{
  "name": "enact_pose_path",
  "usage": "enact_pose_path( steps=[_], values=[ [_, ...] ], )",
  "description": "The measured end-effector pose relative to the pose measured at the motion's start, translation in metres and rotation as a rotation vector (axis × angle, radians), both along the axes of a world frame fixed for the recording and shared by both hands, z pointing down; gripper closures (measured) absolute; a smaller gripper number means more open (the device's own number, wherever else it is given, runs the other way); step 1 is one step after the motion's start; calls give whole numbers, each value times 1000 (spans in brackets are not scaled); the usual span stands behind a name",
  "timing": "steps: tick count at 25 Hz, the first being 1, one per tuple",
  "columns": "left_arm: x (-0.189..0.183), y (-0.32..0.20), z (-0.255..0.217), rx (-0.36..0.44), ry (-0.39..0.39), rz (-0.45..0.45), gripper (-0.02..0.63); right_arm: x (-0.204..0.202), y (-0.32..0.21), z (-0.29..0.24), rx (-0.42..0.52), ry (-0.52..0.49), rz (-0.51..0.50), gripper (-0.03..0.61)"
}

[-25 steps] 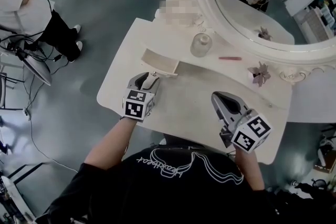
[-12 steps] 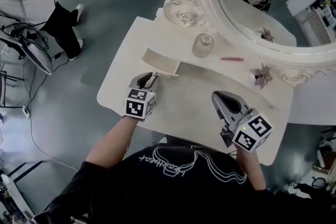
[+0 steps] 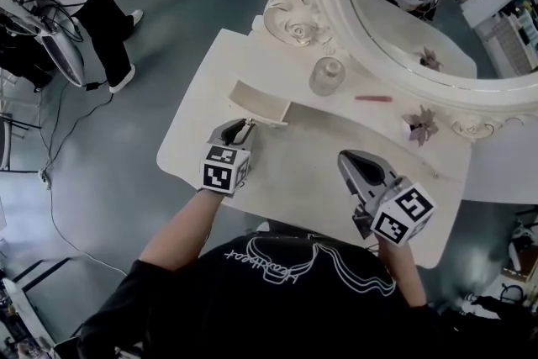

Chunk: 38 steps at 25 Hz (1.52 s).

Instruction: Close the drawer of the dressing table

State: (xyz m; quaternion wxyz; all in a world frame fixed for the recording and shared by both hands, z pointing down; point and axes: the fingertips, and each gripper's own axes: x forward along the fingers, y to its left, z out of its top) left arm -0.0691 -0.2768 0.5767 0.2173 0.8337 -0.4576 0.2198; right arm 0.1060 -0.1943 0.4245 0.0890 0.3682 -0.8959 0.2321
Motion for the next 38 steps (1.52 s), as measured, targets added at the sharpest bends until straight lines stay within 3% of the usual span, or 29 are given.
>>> enact_pose_path(
  steps=[38],
  values=[
    [20, -45, -3, -11, 22, -16, 515, 25, -5, 15, -47, -15, 36, 575]
  ],
)
